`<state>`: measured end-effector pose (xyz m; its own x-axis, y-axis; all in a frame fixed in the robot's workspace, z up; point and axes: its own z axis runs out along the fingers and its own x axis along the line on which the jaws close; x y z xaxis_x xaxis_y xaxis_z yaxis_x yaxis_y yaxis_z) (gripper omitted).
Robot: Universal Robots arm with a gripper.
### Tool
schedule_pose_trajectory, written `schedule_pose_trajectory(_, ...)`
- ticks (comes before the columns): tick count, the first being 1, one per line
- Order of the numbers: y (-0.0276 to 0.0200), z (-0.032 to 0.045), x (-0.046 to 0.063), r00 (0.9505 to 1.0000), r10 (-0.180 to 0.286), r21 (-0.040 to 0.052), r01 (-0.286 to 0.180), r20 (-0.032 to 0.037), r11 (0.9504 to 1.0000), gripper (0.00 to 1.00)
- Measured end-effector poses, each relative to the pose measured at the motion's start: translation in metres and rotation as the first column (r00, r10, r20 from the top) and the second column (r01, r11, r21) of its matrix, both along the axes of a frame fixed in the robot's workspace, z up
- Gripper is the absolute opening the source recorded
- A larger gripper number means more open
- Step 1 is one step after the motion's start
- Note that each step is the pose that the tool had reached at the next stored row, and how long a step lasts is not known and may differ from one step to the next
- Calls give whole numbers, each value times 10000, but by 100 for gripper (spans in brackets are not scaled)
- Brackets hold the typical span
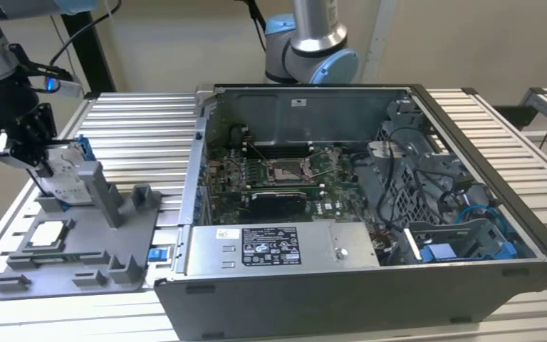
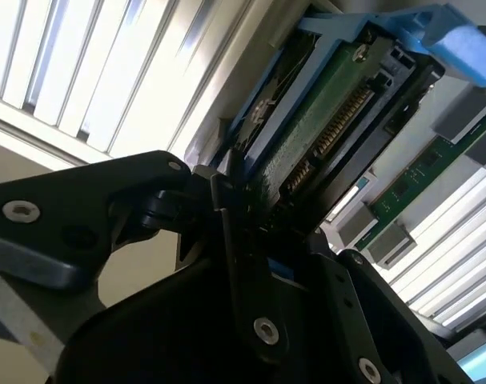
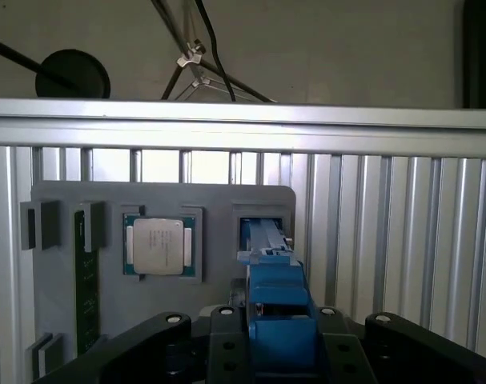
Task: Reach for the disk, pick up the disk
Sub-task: 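Pick up the disk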
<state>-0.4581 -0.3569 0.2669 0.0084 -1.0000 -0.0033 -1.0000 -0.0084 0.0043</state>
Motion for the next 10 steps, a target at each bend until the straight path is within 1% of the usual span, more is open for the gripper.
schedule_pose_trajectory(10,0,54,0,10000,0,-1,0,-1,10000,0)
